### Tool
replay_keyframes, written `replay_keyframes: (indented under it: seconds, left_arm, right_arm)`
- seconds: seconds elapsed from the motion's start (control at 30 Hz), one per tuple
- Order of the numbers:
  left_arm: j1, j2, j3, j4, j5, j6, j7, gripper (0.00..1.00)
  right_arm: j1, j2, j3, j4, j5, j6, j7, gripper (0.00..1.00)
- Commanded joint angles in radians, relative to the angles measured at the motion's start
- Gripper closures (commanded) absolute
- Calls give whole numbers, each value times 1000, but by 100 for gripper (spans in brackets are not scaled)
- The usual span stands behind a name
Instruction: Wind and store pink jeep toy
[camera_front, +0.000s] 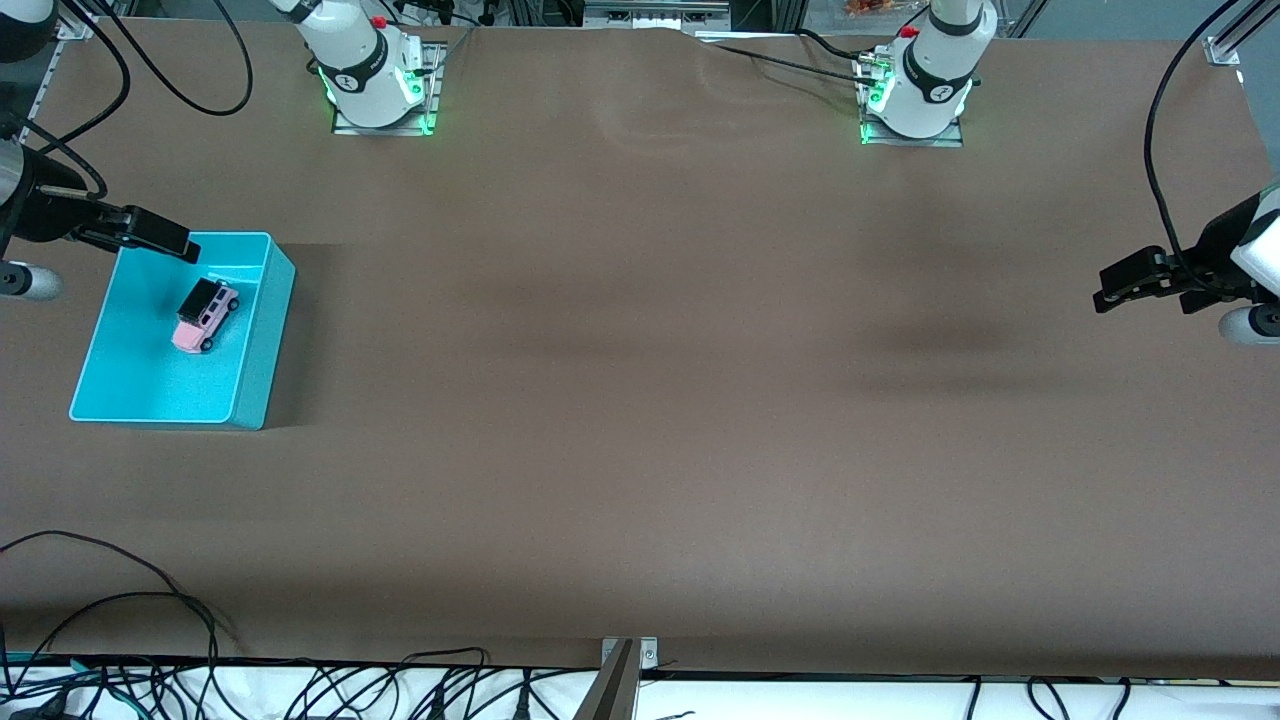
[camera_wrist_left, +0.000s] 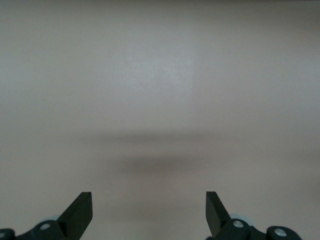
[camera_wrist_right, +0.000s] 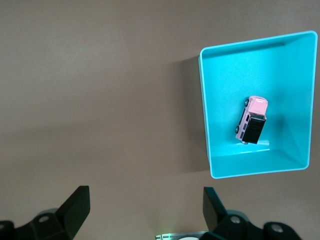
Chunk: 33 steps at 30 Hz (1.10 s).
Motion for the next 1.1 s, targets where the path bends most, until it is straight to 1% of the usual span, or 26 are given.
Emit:
replay_keyframes:
  seconds: [0.0, 0.2, 0.3, 0.33, 0.43, 0.67, 0.83, 1.07]
  left_arm:
    - [9, -10, 0, -6, -26, -9, 24, 0]
    - [9, -10, 0, -6, -26, -9, 24, 0]
    - [9, -10, 0, -6, -26, -9, 22, 0]
    - [9, -10, 0, -6, -26, -9, 22, 0]
    - [9, -12, 0, -6, -26, -9, 19, 0]
    - [8, -12, 0, -6, -26, -9, 18, 0]
    - [8, -10, -2, -6, -26, -9, 18, 0]
    - [8, -12, 0, -6, -26, -9, 18, 0]
  right_arm:
    - [-7, -24, -4, -16, -19, -5, -47, 0]
    - [-7, -21, -4, -12, -37, -7, -66, 0]
    - [-5, -21, 2, -10, -83, -16, -64, 0]
    - [-5, -21, 2, -10, -86, -21, -69, 0]
    - [-5, -21, 1, -10, -88, -30, -73, 0]
    - [-7, -23, -2, -10, -86, -44, -155, 0]
    - [-7, -15, -4, 11, -88, -44, -159, 0]
    - [-7, -9, -2, 13, -88, -48, -173, 0]
